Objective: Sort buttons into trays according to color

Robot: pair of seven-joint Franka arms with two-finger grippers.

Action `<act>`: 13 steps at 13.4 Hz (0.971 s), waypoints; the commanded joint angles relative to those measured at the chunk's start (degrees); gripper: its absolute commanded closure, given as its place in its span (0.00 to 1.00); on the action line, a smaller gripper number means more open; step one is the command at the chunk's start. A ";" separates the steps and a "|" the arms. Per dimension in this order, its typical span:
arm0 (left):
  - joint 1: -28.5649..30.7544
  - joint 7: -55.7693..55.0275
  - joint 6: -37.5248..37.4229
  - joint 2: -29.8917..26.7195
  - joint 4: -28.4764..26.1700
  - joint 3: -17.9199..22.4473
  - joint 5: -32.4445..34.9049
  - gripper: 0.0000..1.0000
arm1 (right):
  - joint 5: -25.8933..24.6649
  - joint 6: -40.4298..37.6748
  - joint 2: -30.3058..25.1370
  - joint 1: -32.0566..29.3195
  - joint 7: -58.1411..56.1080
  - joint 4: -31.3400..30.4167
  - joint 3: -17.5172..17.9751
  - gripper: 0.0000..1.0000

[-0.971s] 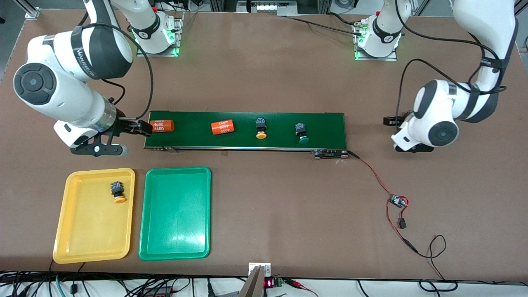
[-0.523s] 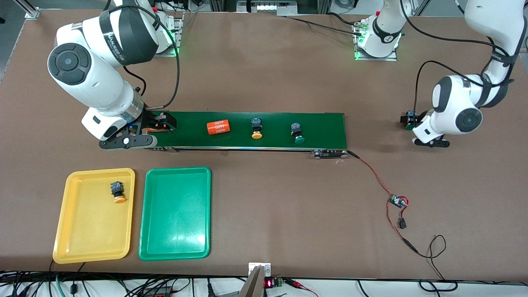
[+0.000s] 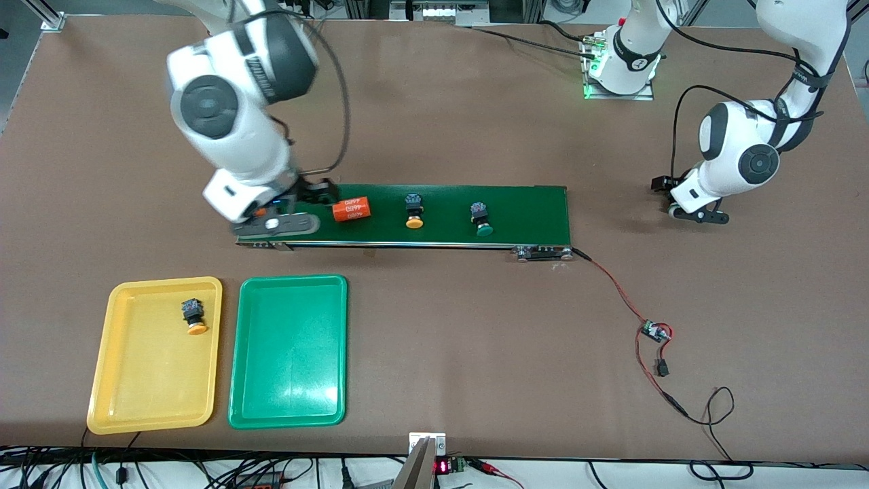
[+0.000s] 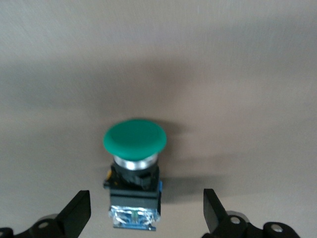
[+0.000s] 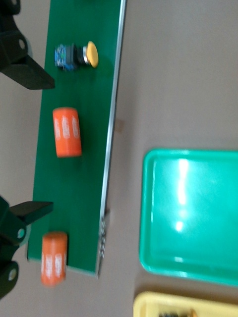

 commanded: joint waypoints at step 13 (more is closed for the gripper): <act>0.19 5.39 -16.01 -3.44 12.05 -5.78 -0.05 0.73 | 1.66 21.46 5.69 7.44 14.95 -14.68 5.54 0.00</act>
